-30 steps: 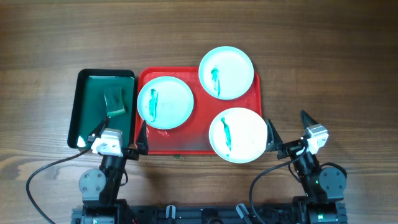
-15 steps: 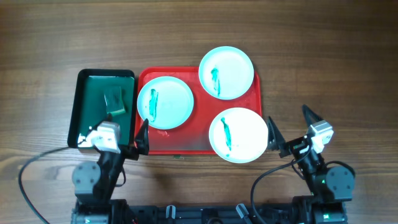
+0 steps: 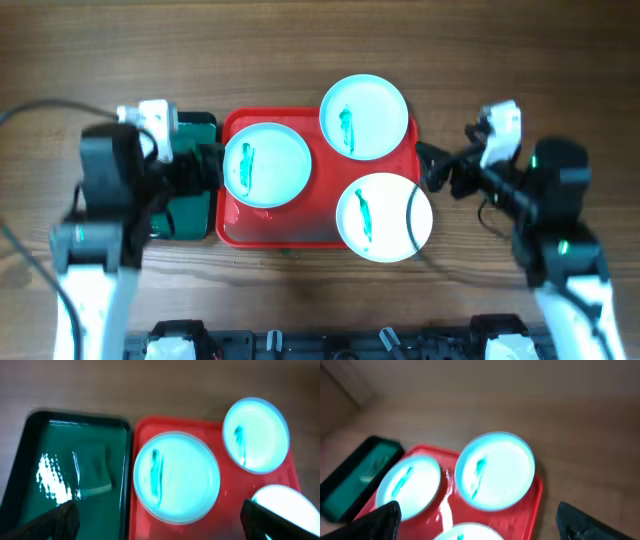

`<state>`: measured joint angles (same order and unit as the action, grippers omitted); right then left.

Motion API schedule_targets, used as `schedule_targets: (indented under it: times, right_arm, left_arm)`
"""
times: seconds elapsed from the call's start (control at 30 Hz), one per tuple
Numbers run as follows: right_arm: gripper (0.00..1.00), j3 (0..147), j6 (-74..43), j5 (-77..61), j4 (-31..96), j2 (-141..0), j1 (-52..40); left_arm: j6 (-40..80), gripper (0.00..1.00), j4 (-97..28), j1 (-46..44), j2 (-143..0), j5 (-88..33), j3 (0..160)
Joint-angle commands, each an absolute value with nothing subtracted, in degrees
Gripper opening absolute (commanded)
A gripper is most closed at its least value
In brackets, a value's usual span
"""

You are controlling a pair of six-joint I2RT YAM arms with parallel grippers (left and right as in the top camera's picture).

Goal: Clean dirty plates on tray and stack at the side
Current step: 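Move the left gripper to the sponge and the right gripper to the left plate rim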

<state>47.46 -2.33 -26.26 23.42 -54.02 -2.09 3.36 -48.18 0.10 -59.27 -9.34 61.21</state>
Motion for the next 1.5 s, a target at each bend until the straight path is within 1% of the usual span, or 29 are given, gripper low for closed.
schedule_targets:
  times: [0.0, 0.07, 0.27, 0.37, 0.4, 0.43, 0.47, 0.6, 0.63, 0.77, 0.83, 0.9, 0.97, 1.0, 1.3, 1.47]
  right_arm:
    - [1.0, 60.29, 0.89, -28.34, 34.2, -63.42, -2.17]
    - [1.0, 65.12, 1.8, -28.34, 39.07, -67.7, -2.17]
    - [1.0, 66.41, 0.6, -28.45, 37.78, -74.35, -2.17]
    - [1.0, 66.3, -6.02, -28.67, 37.71, -76.93, -2.17]
    - [1.0, 66.3, -6.15, -29.34, 37.23, -77.87, -2.22]
    - [0.93, 66.3, -5.82, -30.09, 36.84, -78.76, -2.5]
    - [0.83, 66.35, -6.24, -30.06, 36.62, -79.68, -3.2]
    - [0.75, 67.57, -11.81, -26.06, 36.93, -83.13, -8.21]
    - [0.73, 68.79, -12.84, -25.12, 37.43, -84.51, -10.02]
    - [0.68, 77.69, -15.42, -19.16, 42.89, -92.12, -17.63]
    - [0.65, 82.85, -15.46, -17.23, 45.56, -97.06, -21.06]
    - [0.59, 87.02, -17.17, -15.38, 46.96, -101.75, -23.88]
    - [0.47, 89.21, -20.08, -14.24, 46.33, -105.89, -26.24]
    - [0.43, 89.25, -21.12, -13.82, 45.45, -107.39, -27.07]
    - [0.43, 89.25, -23.22, -12.8, 39.66, -119.59, -33.12]
    - [0.43, 89.23, -24.18, -11.79, 38.11, -123.04, -34.28]
  left_arm:
    - [3.46, 1.0, -55.9, -0.12, -71.02, -7.84, 73.91]
    - [3.46, 1.0, -56.12, -0.12, -75.05, -7.84, 75.7]
    - [3.49, 1.0, -57.01, -0.12, -81.54, -10.46, 75.7]
    - [3.49, 1.0, -57.01, -0.12, -82.96, -10.44, 75.7]
    - [3.49, 1.0, -57.01, -0.12, -83.11, -10.44, 75.7]
    - [3.49, 1.0, -57.01, -0.12, -83.22, -10.41, 75.7]
    - [3.49, 1.0, -56.99, -0.12, -83.22, -10.41, 75.7]
    - [4.56, 1.0, -55.57, -0.1, -83.26, -10.26, 75.7]
    - [6.72, 1.0, -55.61, -0.03, -83.26, -8.95, 75.7]
    - [20.56, 1.0, -57.12, 2.42, -83.26, 4.1, 75.7]
    - [24.03, 1.0, -58.28, 4.14, -83.26, 4.58, 75.7]
    - [24.73, 1.0, -59.33, 5.19, -83.29, 4.6, 75.7]
    - [24.69, 1.0, -59.7, 5.82, -83.29, 4.6, 75.7]
    - [24.67, 1.0, -59.68, 5.82, -83.29, 4.6, 75.7]
    - [24.73, 1.0, -60.42, 5.8, -83.29, 4.6, 75.64]
    - [24.71, 0.99, -60.69, 5.8, -83.29, 4.62, 75.64]
